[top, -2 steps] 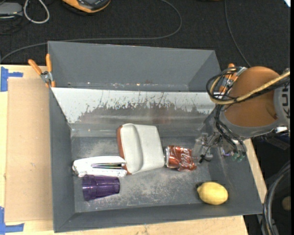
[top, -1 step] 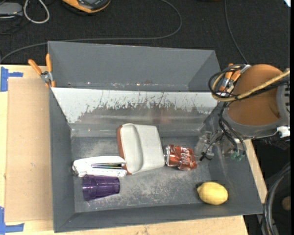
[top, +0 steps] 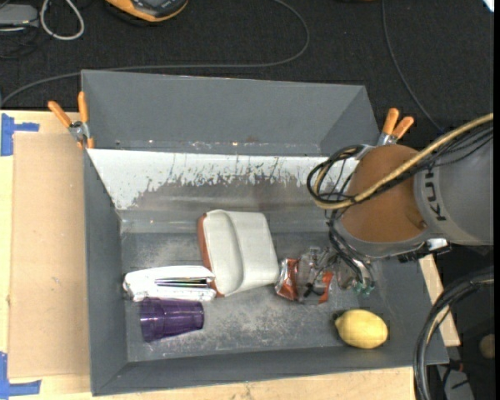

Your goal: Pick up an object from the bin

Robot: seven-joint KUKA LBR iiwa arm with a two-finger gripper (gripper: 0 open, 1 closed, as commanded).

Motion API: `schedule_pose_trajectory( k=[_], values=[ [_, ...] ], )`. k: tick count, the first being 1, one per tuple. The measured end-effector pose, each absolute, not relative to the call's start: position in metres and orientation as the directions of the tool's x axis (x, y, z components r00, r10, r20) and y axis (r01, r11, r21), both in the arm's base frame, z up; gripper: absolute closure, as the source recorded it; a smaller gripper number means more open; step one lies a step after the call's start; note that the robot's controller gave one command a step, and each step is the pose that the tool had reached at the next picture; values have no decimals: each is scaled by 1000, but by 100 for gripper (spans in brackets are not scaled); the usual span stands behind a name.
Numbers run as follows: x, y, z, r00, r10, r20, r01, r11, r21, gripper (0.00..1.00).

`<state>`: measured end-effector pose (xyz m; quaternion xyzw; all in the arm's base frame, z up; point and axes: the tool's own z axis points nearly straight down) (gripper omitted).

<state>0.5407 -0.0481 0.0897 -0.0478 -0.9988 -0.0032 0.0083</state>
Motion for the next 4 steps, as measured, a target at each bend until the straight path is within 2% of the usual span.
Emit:
schedule_pose_trajectory(
  k=[1, 2, 3, 4],
  values=[
    [541, -45, 108, -973, 230, 5, 230, 973, 2, 100],
    [561, -47, 224, -987, 160, 14, 160, 987, 2, 100],
    [546, -42, 160, -975, 222, 12, 222, 975, 2, 100],
    [544, -34, 135, -975, 223, 18, 223, 975, 0, 100]
  ],
)
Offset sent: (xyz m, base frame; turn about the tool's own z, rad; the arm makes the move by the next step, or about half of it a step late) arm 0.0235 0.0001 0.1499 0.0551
